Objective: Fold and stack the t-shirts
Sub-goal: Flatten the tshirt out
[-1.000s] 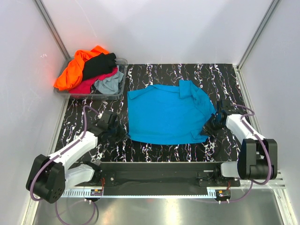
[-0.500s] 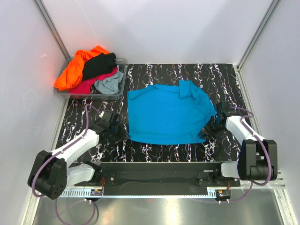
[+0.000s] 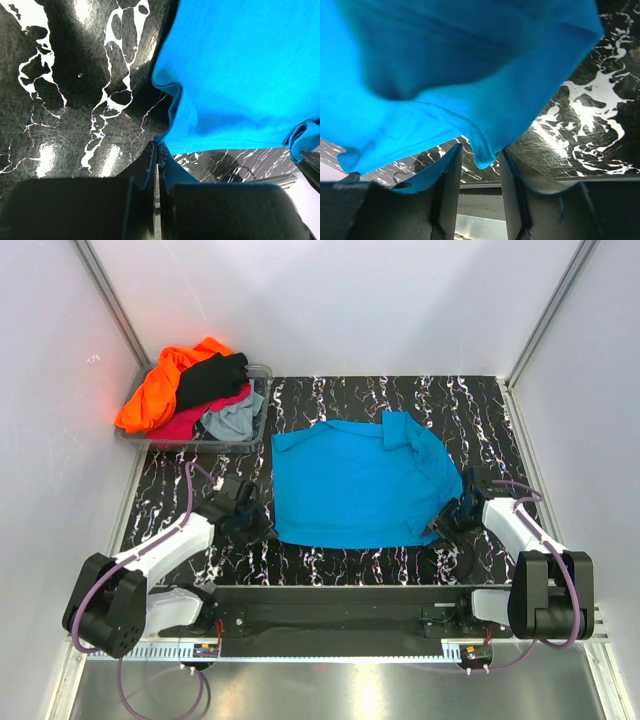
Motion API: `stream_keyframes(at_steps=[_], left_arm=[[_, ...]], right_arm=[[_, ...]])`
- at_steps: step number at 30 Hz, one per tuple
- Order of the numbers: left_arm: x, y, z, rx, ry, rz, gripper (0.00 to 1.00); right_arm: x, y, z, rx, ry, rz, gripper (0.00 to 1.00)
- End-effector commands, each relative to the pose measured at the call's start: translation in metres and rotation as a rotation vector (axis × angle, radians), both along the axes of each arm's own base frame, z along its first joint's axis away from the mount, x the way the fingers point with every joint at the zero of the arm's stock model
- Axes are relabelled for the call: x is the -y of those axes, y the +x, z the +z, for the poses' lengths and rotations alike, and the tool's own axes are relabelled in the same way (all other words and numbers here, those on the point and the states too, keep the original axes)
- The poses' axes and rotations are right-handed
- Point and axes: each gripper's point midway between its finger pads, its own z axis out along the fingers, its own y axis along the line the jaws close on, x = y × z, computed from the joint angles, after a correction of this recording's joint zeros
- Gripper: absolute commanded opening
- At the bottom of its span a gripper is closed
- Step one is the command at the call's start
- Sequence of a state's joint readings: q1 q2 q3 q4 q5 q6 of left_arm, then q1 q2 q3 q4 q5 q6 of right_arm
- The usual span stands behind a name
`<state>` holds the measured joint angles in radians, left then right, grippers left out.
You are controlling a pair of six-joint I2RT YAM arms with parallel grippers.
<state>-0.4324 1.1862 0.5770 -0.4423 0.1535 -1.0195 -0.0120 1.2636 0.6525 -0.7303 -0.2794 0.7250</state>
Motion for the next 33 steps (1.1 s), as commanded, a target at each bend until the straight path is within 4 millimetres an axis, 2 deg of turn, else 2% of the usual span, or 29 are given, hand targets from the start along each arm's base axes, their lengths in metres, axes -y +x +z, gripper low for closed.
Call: stream_keyframes(at_steps=[1, 3, 6, 8, 11, 12, 13, 14, 15, 16, 17, 18, 19, 20, 21, 22, 23, 24, 25, 26, 27, 28, 29, 30, 32, 33], left_arm=[[0.008, 0.017, 0.019, 0.066, -0.037, -0.010, 0.00], [0.009, 0.017, 0.020, 0.067, -0.041, -0.013, 0.00], [0.010, 0.017, 0.022, 0.076, -0.045, -0.019, 0.00], [0.010, 0.018, 0.026, 0.091, -0.047, -0.023, 0.00], [0.010, 0.024, 0.043, 0.160, -0.049, -0.043, 0.00], [0.009, 0.031, 0.055, 0.203, -0.044, -0.048, 0.00], [0.008, 0.035, 0.068, 0.257, -0.032, -0.068, 0.00], [0.005, 0.039, 0.077, 0.292, -0.015, -0.070, 0.00], [0.001, 0.050, 0.096, 0.347, 0.012, -0.058, 0.00], [0.000, 0.054, 0.110, 0.391, 0.027, -0.066, 0.00], [-0.004, 0.059, 0.123, 0.446, 0.057, -0.091, 0.00], [-0.007, 0.069, 0.152, 0.522, 0.076, -0.083, 0.00], [-0.012, 0.072, 0.164, 0.555, 0.106, -0.085, 0.00], [-0.014, 0.078, 0.196, 0.649, 0.131, -0.108, 0.00], [-0.023, 0.081, 0.207, 0.679, 0.179, -0.098, 0.00], [-0.026, 0.084, 0.222, 0.721, 0.202, -0.102, 0.00], [-0.030, 0.087, 0.254, 0.812, 0.235, -0.123, 0.00], [-0.034, 0.088, 0.268, 0.854, 0.264, -0.124, 0.00], [-0.037, 0.089, 0.283, 0.893, 0.281, -0.129, 0.00], [-0.040, 0.089, 0.300, 0.944, 0.314, -0.157, 0.00], [-0.040, 0.085, 0.332, 1.016, 0.308, -0.164, 0.00], [-0.042, 0.082, 0.348, 1.060, 0.330, -0.186, 0.00], [-0.044, 0.078, 0.365, 1.103, 0.332, -0.194, 0.00], [-0.043, 0.068, 0.396, 1.177, 0.314, -0.204, 0.00], [-0.047, 0.054, 0.427, 1.270, 0.319, -0.225, 0.00], [-0.047, 0.042, 0.452, 1.340, 0.296, -0.235, 0.00]], right_arm=[[0.002, 0.005, -0.003, 0.007, -0.017, -0.034, 0.42], [0.004, 0.013, -0.005, 0.023, -0.025, -0.045, 0.38], [0.002, 0.021, 0.002, 0.040, -0.013, -0.044, 0.19], [0.002, 0.029, 0.016, 0.077, -0.015, -0.052, 0.00], [0.012, 0.044, 0.045, 0.171, -0.066, -0.092, 0.00], [0.020, 0.050, 0.057, 0.218, -0.112, -0.106, 0.00], [0.026, 0.065, 0.078, 0.290, -0.136, -0.120, 0.00], [0.031, 0.073, 0.092, 0.336, -0.165, -0.133, 0.00], [0.044, 0.083, 0.107, 0.388, -0.228, -0.159, 0.00], [0.049, 0.101, 0.140, 0.477, -0.254, -0.177, 0.00], [0.056, 0.110, 0.158, 0.518, -0.277, -0.193, 0.00], [0.066, 0.121, 0.172, 0.551, -0.327, -0.205, 0.00], [0.073, 0.138, 0.213, 0.644, -0.351, -0.232, 0.00], [0.085, 0.146, 0.233, 0.685, -0.400, -0.264, 0.00], [0.091, 0.157, 0.246, 0.708, -0.434, -0.257, 0.00], [0.098, 0.166, 0.292, 0.813, -0.458, -0.278, 0.00], [0.109, 0.171, 0.315, 0.863, -0.511, -0.305, 0.00], [0.116, 0.175, 0.333, 0.902, -0.555, -0.294, 0.00], [0.121, 0.175, 0.375, 0.994, -0.573, -0.320, 0.00], [0.125, 0.173, 0.396, 1.038, -0.589, -0.334, 0.00], [0.131, 0.170, 0.415, 1.075, -0.614, -0.348, 0.00], [0.132, 0.160, 0.451, 1.162, -0.622, -0.372, 0.00], [0.132, 0.153, 0.469, 1.210, -0.630, -0.380, 0.00], [0.131, 0.138, 0.499, 1.303, -0.638, -0.395, 0.00], [0.130, 0.116, 0.534, 1.427, -0.651, -0.418, 0.00], [0.130, 0.093, 0.561, 1.525, -0.661, -0.448, 0.00]])
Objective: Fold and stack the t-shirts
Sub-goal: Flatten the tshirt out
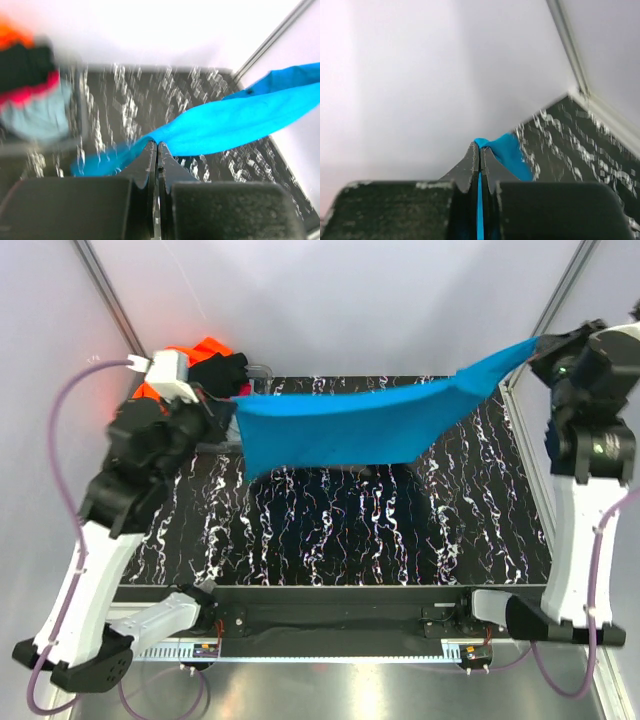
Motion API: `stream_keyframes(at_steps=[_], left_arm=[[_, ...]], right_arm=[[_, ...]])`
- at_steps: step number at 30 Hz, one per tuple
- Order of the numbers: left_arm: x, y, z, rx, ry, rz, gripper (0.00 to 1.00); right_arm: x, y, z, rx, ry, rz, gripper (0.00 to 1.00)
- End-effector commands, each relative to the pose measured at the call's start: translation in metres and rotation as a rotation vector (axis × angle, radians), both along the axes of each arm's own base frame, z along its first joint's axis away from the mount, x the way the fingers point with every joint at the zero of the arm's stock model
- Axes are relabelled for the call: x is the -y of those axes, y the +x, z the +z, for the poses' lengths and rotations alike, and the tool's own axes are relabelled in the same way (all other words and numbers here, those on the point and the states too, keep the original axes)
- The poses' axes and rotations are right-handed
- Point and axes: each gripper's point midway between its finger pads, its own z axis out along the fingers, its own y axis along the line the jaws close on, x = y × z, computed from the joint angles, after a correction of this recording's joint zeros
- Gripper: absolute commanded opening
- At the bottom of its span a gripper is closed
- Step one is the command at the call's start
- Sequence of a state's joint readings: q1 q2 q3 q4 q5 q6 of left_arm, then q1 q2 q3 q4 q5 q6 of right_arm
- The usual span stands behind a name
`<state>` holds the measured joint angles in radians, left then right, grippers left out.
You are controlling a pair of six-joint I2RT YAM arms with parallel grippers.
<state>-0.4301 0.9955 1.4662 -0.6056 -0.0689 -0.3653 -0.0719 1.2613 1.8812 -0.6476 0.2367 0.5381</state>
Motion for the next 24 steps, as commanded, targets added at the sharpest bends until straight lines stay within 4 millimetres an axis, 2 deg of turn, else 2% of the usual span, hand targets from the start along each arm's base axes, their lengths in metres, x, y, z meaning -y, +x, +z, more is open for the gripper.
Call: stream_keyframes(at_steps=[1, 2, 3, 5, 6, 8, 9, 12, 15, 18, 20, 21, 22, 23, 24], left_arm=[[-0.016, -0.040, 0.084, 0.269, 0.050, -0.057, 0.00], [-0.017, -0.048, 0.095, 0.300, 0.046, -0.066, 0.00], [-0.014, -0.063, 0.116, 0.355, 0.028, -0.113, 0.00], [-0.015, -0.082, 0.139, 0.417, 0.003, -0.145, 0.00], [-0.014, -0.101, 0.158, 0.473, -0.019, -0.190, 0.00], [-0.017, -0.128, 0.183, 0.540, -0.067, -0.235, 0.00], [-0.014, -0.139, 0.190, 0.565, -0.083, -0.272, 0.00], [-0.016, -0.167, 0.208, 0.625, -0.137, -0.322, 0.00], [-0.021, -0.177, 0.218, 0.656, -0.161, -0.320, 0.00], [-0.020, -0.169, 0.219, 0.648, -0.160, -0.305, 0.00], [-0.012, -0.143, 0.204, 0.587, -0.139, -0.288, 0.00], [-0.011, -0.130, 0.196, 0.555, -0.135, -0.256, 0.00], [-0.008, -0.113, 0.186, 0.516, -0.125, -0.233, 0.00], [-0.003, -0.092, 0.166, 0.453, -0.107, -0.207, 0.00], [-0.005, -0.069, 0.151, 0.405, -0.085, -0.141, 0.00]], right_arm=[[0.012, -0.069, 0.098, 0.315, -0.105, -0.088, 0.00], [0.011, -0.081, 0.110, 0.353, -0.120, -0.090, 0.00], [0.010, -0.105, 0.130, 0.423, -0.149, -0.098, 0.00], [0.008, -0.136, 0.151, 0.505, -0.175, -0.107, 0.00], [0.004, -0.164, 0.168, 0.586, -0.205, -0.105, 0.00], [0.000, -0.193, 0.184, 0.661, -0.232, -0.106, 0.00], [-0.002, -0.217, 0.194, 0.717, -0.245, -0.111, 0.00], [-0.010, -0.260, 0.212, 0.820, -0.274, -0.097, 0.00], [-0.017, -0.285, 0.222, 0.880, -0.285, -0.076, 0.00], [-0.018, -0.285, 0.222, 0.882, -0.291, -0.072, 0.00], [-0.016, -0.273, 0.218, 0.856, -0.295, -0.079, 0.00], [-0.013, -0.251, 0.210, 0.808, -0.300, -0.080, 0.00], [-0.012, -0.239, 0.205, 0.779, -0.310, -0.081, 0.00], [-0.010, -0.224, 0.198, 0.744, -0.316, -0.081, 0.00], [-0.007, -0.193, 0.180, 0.667, -0.321, -0.080, 0.00]])
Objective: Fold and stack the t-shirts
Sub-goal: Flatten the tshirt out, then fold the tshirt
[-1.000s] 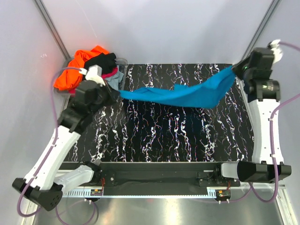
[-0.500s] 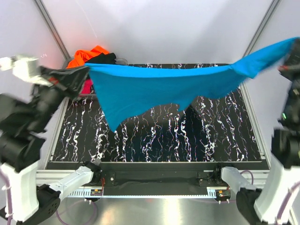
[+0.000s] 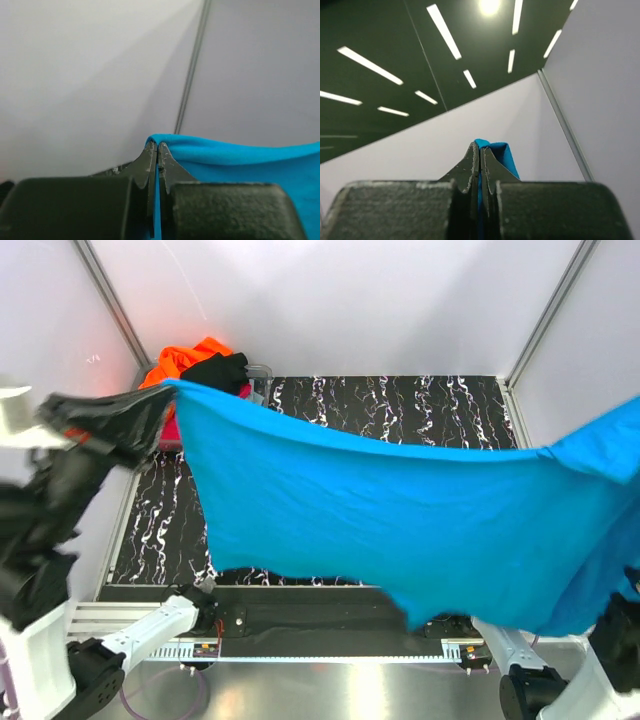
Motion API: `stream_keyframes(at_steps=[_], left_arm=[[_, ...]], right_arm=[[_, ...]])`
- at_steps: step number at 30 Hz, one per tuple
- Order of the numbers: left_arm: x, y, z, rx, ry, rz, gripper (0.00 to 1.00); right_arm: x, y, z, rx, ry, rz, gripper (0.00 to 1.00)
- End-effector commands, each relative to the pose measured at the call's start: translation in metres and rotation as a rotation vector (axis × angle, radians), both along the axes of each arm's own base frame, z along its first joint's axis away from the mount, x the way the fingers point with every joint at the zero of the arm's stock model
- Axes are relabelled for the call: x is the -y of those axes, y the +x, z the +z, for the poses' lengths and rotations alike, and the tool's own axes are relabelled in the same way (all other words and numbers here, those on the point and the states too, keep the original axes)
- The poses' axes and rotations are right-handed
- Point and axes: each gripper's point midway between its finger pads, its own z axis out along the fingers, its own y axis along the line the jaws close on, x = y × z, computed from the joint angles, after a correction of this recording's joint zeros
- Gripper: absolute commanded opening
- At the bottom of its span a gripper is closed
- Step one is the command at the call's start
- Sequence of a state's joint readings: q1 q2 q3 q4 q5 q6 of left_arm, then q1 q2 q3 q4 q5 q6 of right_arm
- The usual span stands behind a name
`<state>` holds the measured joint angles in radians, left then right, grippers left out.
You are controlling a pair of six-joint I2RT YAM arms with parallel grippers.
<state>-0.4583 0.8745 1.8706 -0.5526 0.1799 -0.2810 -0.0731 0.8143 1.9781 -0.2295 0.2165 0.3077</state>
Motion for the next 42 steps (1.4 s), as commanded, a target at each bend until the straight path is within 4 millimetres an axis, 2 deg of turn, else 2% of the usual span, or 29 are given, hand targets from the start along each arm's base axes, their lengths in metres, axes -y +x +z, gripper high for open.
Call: stream_keyframes(at_steps=[1, 2, 3, 4, 5, 6, 7, 8, 9, 10, 11, 12, 13, 14, 15, 16, 17, 18, 19, 20, 21, 24, 26, 27, 30, 34, 35, 38, 42], left_arm=[[0.013, 0.090, -0.058, -0.212, 0.053, 0.155, 0.00], [0.019, 0.108, -0.085, -0.273, 0.087, 0.172, 0.00], [0.013, 0.125, -0.097, -0.308, 0.088, 0.244, 0.00], [0.013, 0.136, -0.112, -0.338, 0.114, 0.268, 0.00], [0.020, 0.157, -0.145, -0.403, 0.167, 0.287, 0.00], [0.021, 0.169, -0.155, -0.407, 0.178, 0.300, 0.00], [0.023, 0.180, -0.169, -0.415, 0.209, 0.309, 0.00], [0.027, 0.194, -0.196, -0.459, 0.238, 0.316, 0.00], [0.028, 0.216, -0.211, -0.485, 0.248, 0.330, 0.00], [0.032, 0.229, -0.225, -0.503, 0.269, 0.331, 0.00], [0.034, 0.242, -0.248, -0.531, 0.297, 0.338, 0.00], [0.037, 0.270, -0.269, -0.545, 0.305, 0.358, 0.00], [0.039, 0.284, -0.286, -0.561, 0.314, 0.363, 0.00], [0.040, 0.297, -0.305, -0.580, 0.336, 0.363, 0.00], [0.043, 0.314, -0.318, -0.580, 0.342, 0.368, 0.00], [0.047, 0.337, -0.358, -0.646, 0.382, 0.372, 0.00], [0.050, 0.353, -0.364, -0.654, 0.382, 0.376, 0.00], [0.051, 0.366, -0.376, -0.668, 0.382, 0.365, 0.00], [0.055, 0.382, -0.413, -0.733, 0.405, 0.359, 0.00], [0.058, 0.396, -0.409, -0.725, 0.390, 0.358, 0.00], [0.057, 0.404, -0.418, -0.742, 0.388, 0.349, 0.00], [0.055, 0.430, -0.446, -0.791, 0.374, 0.339, 0.00], [0.054, 0.442, -0.459, -0.815, 0.367, 0.343, 0.00], [0.051, 0.446, -0.461, -0.821, 0.362, 0.337, 0.00], [0.044, 0.457, -0.464, -0.821, 0.353, 0.338, 0.00], [0.039, 0.467, -0.467, -0.811, 0.358, 0.329, 0.00], [0.037, 0.470, -0.463, -0.805, 0.355, 0.330, 0.00], [0.032, 0.473, -0.466, -0.822, 0.345, 0.338, 0.00], [0.020, 0.472, -0.466, -0.855, 0.338, 0.363, 0.00]], right_arm=[[0.012, 0.117, -0.047, -0.256, -0.016, -0.044, 0.00], [0.013, 0.133, -0.059, -0.296, -0.014, -0.044, 0.00], [0.015, 0.163, -0.081, -0.358, -0.015, -0.044, 0.00], [0.016, 0.177, -0.092, -0.387, -0.012, -0.043, 0.00], [0.017, 0.188, -0.100, -0.399, -0.012, -0.046, 0.00], [0.021, 0.217, -0.128, -0.475, -0.012, -0.052, 0.00], [0.023, 0.230, -0.140, -0.506, -0.007, -0.058, 0.00], [0.025, 0.243, -0.150, -0.527, -0.009, -0.065, 0.00], [0.027, 0.272, -0.181, -0.604, -0.018, -0.070, 0.00], [0.028, 0.286, -0.196, -0.633, -0.027, -0.073, 0.00], [0.029, 0.300, -0.207, -0.644, -0.036, -0.074, 0.00], [0.032, 0.329, -0.240, -0.706, -0.043, -0.081, 0.00], [0.033, 0.345, -0.257, -0.732, -0.045, -0.077, 0.00], [0.031, 0.359, -0.264, -0.723, -0.050, -0.065, 0.00], [0.032, 0.386, -0.303, -0.789, -0.047, -0.054, 0.00], [0.032, 0.400, -0.317, -0.804, -0.049, -0.048, 0.00], [0.033, 0.413, -0.327, -0.806, -0.049, -0.046, 0.00], [0.035, 0.438, -0.359, -0.876, -0.046, -0.040, 0.00], [0.035, 0.449, -0.372, -0.903, -0.048, -0.037, 0.00], [0.033, 0.461, -0.387, -0.932, -0.060, -0.017, 0.00], [0.032, 0.479, -0.408, -0.974, -0.072, -0.006, 0.00], [0.028, 0.504, -0.441, -1.034, -0.089, 0.031, 0.00], [0.028, 0.511, -0.454, -1.056, -0.082, 0.036, 0.00], [0.028, 0.514, -0.466, -1.076, -0.074, 0.040, 0.00], [0.028, 0.517, -0.479, -1.095, -0.062, 0.046, 0.00], [0.030, 0.516, -0.482, -1.123, -0.054, 0.037, 0.00], [0.032, 0.512, -0.487, -1.153, -0.042, 0.026, 0.00], [0.035, 0.496, -0.484, -1.195, 0.008, 0.013, 0.00], [0.025, 0.470, -0.470, -1.194, 0.036, 0.061, 0.00]])
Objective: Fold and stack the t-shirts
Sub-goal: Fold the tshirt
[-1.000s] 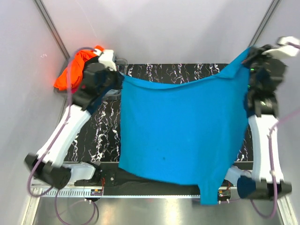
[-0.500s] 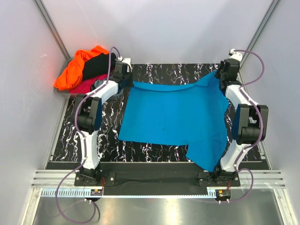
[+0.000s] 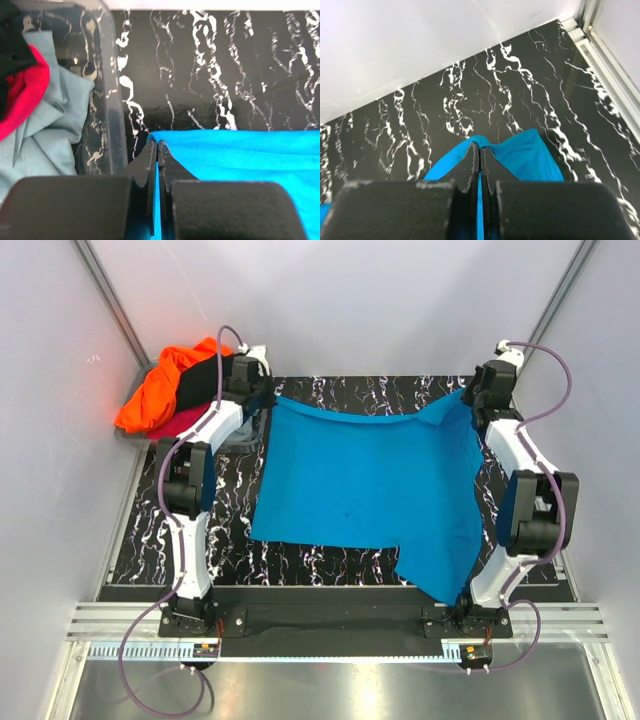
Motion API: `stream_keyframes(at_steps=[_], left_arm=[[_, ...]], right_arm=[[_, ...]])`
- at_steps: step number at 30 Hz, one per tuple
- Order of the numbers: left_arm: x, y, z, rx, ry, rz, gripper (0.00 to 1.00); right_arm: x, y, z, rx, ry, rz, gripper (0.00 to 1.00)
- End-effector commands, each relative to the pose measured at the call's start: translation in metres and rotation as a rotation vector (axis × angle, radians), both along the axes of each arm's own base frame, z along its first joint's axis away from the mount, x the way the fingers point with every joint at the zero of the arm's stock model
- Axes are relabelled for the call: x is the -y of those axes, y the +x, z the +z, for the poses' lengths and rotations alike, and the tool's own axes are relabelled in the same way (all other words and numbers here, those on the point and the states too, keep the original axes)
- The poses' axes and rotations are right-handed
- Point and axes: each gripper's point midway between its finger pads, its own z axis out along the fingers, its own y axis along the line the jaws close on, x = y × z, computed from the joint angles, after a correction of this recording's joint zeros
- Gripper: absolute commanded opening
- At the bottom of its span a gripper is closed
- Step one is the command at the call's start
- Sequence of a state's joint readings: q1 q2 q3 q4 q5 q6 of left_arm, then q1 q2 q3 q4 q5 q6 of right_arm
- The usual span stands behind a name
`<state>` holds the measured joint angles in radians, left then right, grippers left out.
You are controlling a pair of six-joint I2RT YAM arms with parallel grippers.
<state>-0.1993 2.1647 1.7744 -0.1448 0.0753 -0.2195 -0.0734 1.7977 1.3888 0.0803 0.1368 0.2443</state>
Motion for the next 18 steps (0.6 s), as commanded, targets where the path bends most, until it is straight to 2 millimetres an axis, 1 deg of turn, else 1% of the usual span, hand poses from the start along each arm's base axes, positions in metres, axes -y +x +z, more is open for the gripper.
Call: stream_keyframes(at_steps=[1, 3, 4, 5, 6, 7, 8, 9, 10, 11, 12, 13, 14, 15, 16, 17, 18], left_arm=[[-0.009, 0.014, 0.031, 0.060, -0.036, 0.026, 0.00], [-0.009, 0.012, 0.041, 0.061, -0.072, 0.016, 0.00], [-0.006, 0.010, 0.049, 0.065, -0.102, 0.019, 0.00], [-0.004, 0.008, 0.068, 0.091, -0.126, 0.010, 0.00], [0.002, 0.003, 0.079, 0.094, -0.159, -0.019, 0.00], [0.007, -0.001, 0.093, 0.104, -0.199, -0.030, 0.00], [0.015, -0.010, 0.122, 0.138, -0.239, -0.068, 0.00], [0.018, -0.015, 0.136, 0.152, -0.266, -0.082, 0.00], [0.022, -0.023, 0.153, 0.168, -0.301, -0.097, 0.00], [0.029, -0.037, 0.186, 0.217, -0.324, -0.137, 0.00], [0.032, -0.047, 0.206, 0.248, -0.333, -0.157, 0.00], [0.035, -0.056, 0.220, 0.270, -0.340, -0.175, 0.00], [0.041, -0.079, 0.256, 0.331, -0.353, -0.218, 0.00], [0.042, -0.090, 0.270, 0.354, -0.360, -0.236, 0.00], [0.044, -0.101, 0.280, 0.369, -0.367, -0.253, 0.00], [0.047, -0.117, 0.296, 0.395, -0.378, -0.284, 0.00], [0.046, -0.129, 0.309, 0.417, -0.383, -0.297, 0.00]], right_arm=[[0.004, -0.025, 0.054, 0.082, 0.021, -0.035, 0.00], [0.015, -0.027, 0.069, 0.109, 0.014, -0.071, 0.00], [0.024, -0.029, 0.078, 0.126, 0.015, -0.088, 0.00], [0.027, -0.031, 0.091, 0.149, 0.017, -0.092, 0.00], [0.031, -0.030, 0.113, 0.193, 0.013, -0.099, 0.00], [0.034, -0.032, 0.126, 0.219, 0.011, -0.103, 0.00], [0.039, -0.036, 0.143, 0.251, 0.007, -0.113, 0.00], [0.041, -0.038, 0.167, 0.298, 0.002, -0.117, 0.00], [0.042, -0.042, 0.183, 0.331, 0.000, -0.120, 0.00], [0.045, -0.052, 0.213, 0.391, -0.012, -0.130, 0.00], [0.046, -0.059, 0.227, 0.419, -0.016, -0.137, 0.00], [0.047, -0.067, 0.244, 0.453, -0.022, -0.144, 0.00], [0.049, -0.084, 0.265, 0.482, -0.030, -0.158, 0.00], [0.049, -0.094, 0.279, 0.510, -0.039, -0.163, 0.00], [0.051, -0.105, 0.293, 0.539, -0.049, -0.179, 0.00], [0.049, -0.127, 0.321, 0.598, -0.071, -0.185, 0.00], [0.049, -0.138, 0.334, 0.626, -0.083, -0.190, 0.00]])
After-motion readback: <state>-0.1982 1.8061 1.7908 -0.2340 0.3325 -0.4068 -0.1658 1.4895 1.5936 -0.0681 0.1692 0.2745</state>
